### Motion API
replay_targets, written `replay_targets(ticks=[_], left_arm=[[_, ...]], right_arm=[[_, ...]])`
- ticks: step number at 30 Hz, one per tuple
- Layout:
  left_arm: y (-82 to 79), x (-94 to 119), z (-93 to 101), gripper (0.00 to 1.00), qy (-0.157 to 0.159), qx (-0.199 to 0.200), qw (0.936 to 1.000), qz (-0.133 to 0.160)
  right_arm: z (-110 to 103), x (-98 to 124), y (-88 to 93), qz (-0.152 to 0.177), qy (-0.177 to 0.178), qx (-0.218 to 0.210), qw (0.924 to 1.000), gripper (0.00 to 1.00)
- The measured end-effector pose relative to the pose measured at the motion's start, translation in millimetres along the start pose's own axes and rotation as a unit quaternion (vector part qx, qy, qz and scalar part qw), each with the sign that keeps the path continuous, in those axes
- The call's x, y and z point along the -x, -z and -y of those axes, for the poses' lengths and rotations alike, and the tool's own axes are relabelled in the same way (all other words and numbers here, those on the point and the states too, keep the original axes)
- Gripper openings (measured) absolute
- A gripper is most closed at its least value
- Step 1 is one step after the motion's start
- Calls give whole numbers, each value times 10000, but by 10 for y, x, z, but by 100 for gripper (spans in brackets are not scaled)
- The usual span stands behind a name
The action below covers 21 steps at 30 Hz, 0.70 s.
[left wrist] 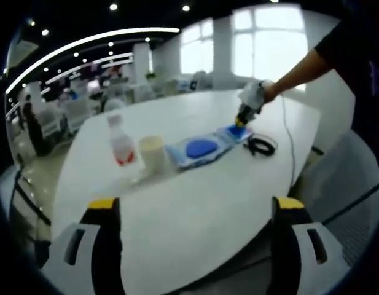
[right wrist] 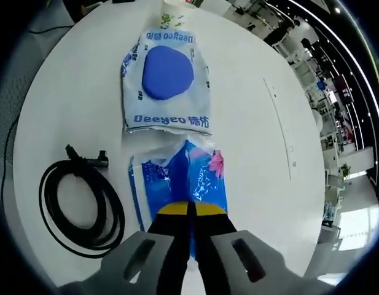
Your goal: Arrange the tabletop items into an orderly group along one side of the table until the central work area is clear of visible clutter.
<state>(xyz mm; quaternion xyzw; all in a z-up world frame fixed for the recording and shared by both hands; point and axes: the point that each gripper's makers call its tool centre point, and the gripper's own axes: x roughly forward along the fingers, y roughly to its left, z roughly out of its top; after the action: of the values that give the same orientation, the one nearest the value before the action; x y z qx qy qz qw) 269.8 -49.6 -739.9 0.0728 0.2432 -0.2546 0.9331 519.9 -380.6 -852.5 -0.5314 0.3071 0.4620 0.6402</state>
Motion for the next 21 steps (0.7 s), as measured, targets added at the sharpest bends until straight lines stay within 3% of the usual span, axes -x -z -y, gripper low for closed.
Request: replay_targets(ticks=[4,9,15,21], left_arm=[[1,-2,10,99,23,-13,10000,-6],[4,-3,25,99,47,-56,10000,-22],[4,4,36,100,67,-101,9999,-10],[-1,10,41,100,84,-117,9999,8]], right_arm=[[13,16,-20,69,35,-40,10000,2],[70,78,-43,181,188,-186,9995,17],[127,207,-111,442,441,-509,9967,27],[56,406,-183,694,590,-811,9925,39]])
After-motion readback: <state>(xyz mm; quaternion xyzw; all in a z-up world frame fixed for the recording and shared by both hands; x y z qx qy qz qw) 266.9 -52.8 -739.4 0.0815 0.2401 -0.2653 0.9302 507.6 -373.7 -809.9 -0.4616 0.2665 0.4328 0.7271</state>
